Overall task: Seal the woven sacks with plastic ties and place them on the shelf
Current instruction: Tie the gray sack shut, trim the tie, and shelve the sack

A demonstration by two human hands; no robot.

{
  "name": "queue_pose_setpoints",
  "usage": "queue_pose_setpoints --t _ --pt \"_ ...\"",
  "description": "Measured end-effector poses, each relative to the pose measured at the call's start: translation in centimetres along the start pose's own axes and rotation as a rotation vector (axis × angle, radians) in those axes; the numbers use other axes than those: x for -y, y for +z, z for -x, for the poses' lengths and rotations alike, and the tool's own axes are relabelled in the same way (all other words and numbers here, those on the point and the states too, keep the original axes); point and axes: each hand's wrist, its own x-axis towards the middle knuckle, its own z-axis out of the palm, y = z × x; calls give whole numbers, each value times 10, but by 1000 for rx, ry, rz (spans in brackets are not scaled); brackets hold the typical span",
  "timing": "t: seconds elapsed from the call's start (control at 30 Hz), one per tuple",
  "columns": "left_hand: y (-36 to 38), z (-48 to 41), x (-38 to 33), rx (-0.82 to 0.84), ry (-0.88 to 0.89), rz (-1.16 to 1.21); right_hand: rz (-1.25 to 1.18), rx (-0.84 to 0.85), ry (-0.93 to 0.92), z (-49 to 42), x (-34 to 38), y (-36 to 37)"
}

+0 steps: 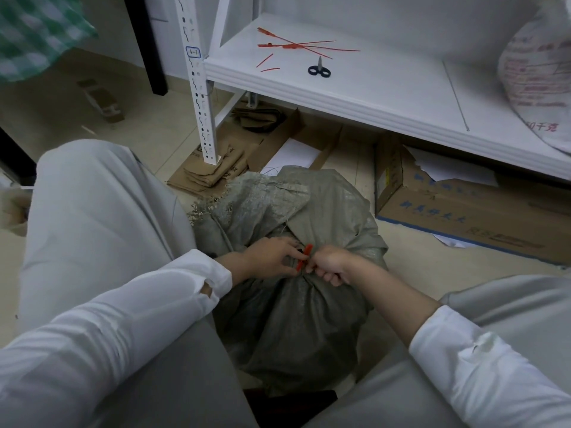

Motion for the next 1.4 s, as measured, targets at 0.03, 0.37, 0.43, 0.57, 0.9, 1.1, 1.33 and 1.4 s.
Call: queue_pose_setpoints --t 0.03,0.37,0.43,0.57,0.9,1.1,1.33,1.4 --pt "1 0 1 -9 -1 -4 12 -10 -19 0 -1 1" --pt "5 -2 3 -198 -77 -29 -87 -129 -288 1 1 3" --pt "3 -3 1 -256 -84 -39 -118 -151 -328 3 3 3" --pt "1 -4 4 -323 -172 -105 -198 -189 -397 7 9 5" --pt "4 -6 14 -50 -183 -14 304 -176 -430 0 5 -9" --pt "11 -2 -1 -23 -129 -83 803 -282 -309 12 8 -15" --pt "3 -1 -22 -157 -118 -96 958 -531 -376 21 16 9" --pt "-1 0 -20 -148 -127 -100 847 -510 -343 18 16 7"
